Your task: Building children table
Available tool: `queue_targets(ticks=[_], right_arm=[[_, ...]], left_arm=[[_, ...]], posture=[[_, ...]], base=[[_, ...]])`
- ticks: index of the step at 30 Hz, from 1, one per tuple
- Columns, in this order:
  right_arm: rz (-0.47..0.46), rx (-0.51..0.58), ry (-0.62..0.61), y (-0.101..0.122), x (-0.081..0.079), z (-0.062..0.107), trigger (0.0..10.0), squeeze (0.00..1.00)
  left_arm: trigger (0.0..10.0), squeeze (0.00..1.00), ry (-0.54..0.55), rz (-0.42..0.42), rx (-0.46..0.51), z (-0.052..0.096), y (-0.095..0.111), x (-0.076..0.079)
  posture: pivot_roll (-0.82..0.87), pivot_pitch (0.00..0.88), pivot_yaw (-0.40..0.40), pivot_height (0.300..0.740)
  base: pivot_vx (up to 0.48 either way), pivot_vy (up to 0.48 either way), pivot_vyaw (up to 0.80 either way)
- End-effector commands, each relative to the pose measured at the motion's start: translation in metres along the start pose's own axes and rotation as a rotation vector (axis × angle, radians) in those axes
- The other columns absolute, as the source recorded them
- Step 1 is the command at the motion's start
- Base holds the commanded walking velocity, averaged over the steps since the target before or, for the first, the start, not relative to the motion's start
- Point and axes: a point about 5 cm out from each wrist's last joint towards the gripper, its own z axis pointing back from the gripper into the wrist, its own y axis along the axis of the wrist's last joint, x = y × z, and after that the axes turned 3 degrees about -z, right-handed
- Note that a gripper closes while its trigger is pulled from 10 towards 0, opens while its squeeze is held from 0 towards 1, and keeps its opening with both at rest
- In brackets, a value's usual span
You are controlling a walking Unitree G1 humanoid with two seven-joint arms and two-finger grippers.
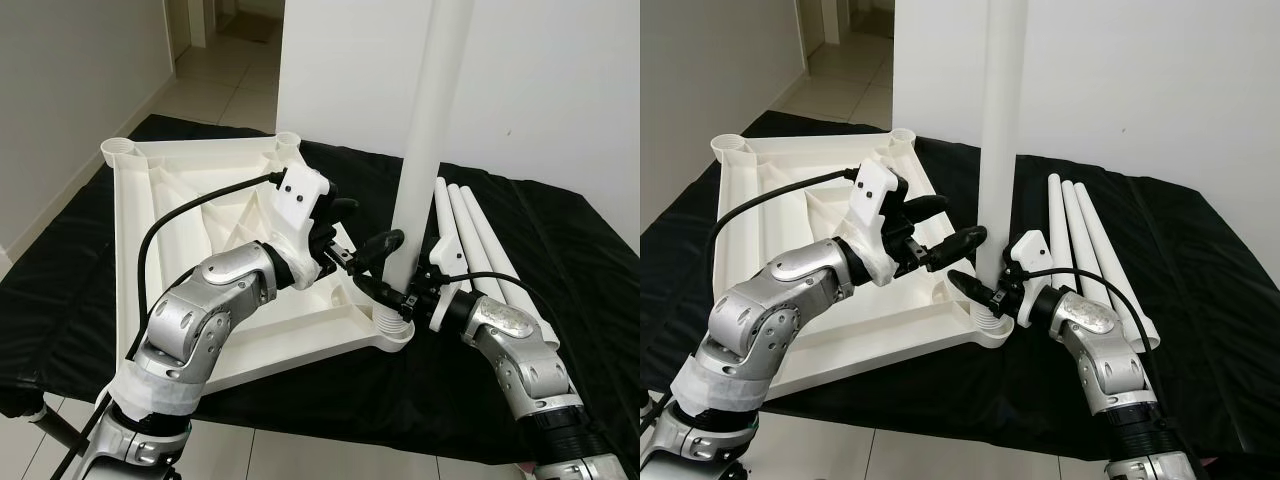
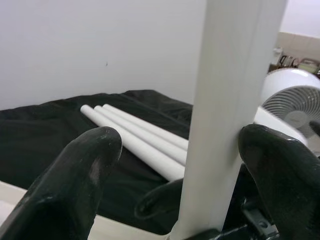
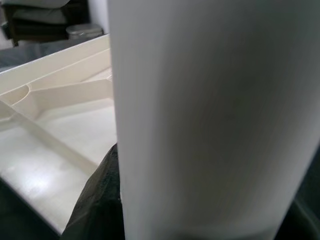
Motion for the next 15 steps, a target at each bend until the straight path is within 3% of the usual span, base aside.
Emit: queue_targets(ticks=[1,9,15], right_arm=[[0.020,-0.013,0.039,0.004,0.000,0.000,10.0,0.00],[0.038,-0.069,0.131,0.007,-0.003,0.000,10.0,0.00],[0.041,-0.096,0.169,0.004,-0.007,0.000,10.0,0.00]], left_arm=[[10.0,0.00,-0.138,0.000,0.034,-0.003,0.009,0.010],[10.0,0.00,-0.231,0.060,0.107,-0.003,0.028,0.017],[10.0,0.00,-0.227,0.080,0.117,-0.005,0.032,0.017]], posture=[[0.02,0.000,-0.101,0.740],[0.02,0.000,-0.096,0.740],[0.02,0.000,-0.096,0.740]], base=[[0.000,0.000,0.00],[0.000,0.000,0.00],[0.000,0.000,0.00]])
